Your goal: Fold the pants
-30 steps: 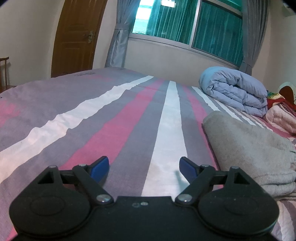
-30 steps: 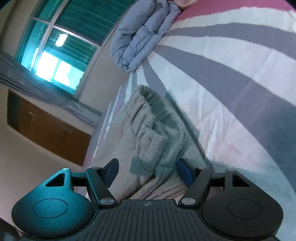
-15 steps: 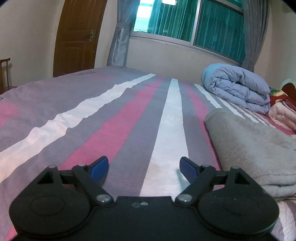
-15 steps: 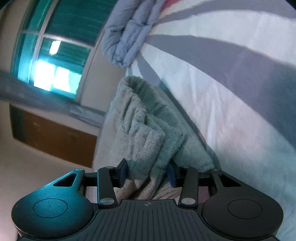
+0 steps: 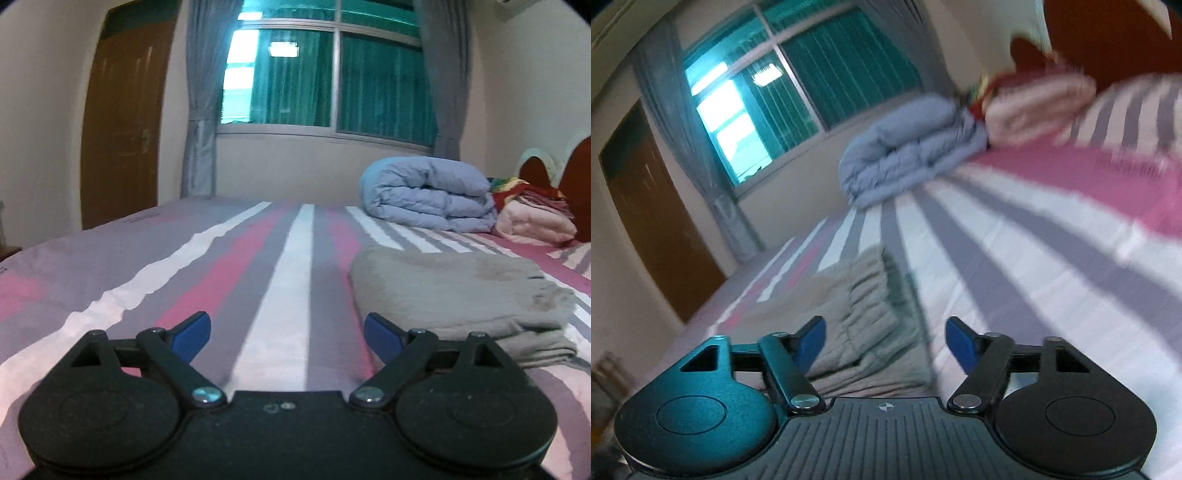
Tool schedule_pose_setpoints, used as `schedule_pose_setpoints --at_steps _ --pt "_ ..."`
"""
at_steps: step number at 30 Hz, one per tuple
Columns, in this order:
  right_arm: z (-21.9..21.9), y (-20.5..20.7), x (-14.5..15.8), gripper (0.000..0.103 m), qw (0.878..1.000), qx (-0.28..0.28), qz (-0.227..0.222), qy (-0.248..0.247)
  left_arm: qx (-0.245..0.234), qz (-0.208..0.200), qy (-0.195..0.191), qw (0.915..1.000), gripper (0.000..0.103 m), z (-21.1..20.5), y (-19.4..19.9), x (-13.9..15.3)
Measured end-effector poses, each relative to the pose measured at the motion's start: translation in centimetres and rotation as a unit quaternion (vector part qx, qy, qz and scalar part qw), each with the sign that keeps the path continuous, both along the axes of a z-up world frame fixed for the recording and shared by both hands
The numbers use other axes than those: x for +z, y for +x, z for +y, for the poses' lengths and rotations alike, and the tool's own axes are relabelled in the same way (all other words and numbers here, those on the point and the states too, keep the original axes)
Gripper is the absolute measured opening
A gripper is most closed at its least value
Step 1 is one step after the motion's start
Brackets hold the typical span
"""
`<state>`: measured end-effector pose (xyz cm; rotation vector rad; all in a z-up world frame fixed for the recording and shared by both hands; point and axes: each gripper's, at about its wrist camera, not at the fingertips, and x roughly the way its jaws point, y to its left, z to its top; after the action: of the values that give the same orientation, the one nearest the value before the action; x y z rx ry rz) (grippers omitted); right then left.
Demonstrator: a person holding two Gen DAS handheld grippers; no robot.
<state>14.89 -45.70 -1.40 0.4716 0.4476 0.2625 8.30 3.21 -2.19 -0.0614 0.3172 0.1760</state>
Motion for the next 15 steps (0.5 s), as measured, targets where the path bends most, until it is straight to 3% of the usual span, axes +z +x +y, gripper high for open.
schedule_pose_setpoints --at_steps 2,9,15 --pt "0.2 -0.5 -0.1 0.083 1.0 -0.012 -0.014 -0.02 -0.019 0.008 0.015 0.9997 0.084 -1.0 0.1 -0.1" --pt "-0.6 -0.2 -1.1 0.083 1.0 -0.026 0.002 -0.009 -0.056 0.073 0.06 0.994 0.084 -3.1 3.1 -2.1" --pt "0.4 0.2 -1.4 0.083 0.999 -0.006 0.01 -0.038 -0.032 0.096 0.035 0.9943 0.085 -2.0 4.9 -3.1"
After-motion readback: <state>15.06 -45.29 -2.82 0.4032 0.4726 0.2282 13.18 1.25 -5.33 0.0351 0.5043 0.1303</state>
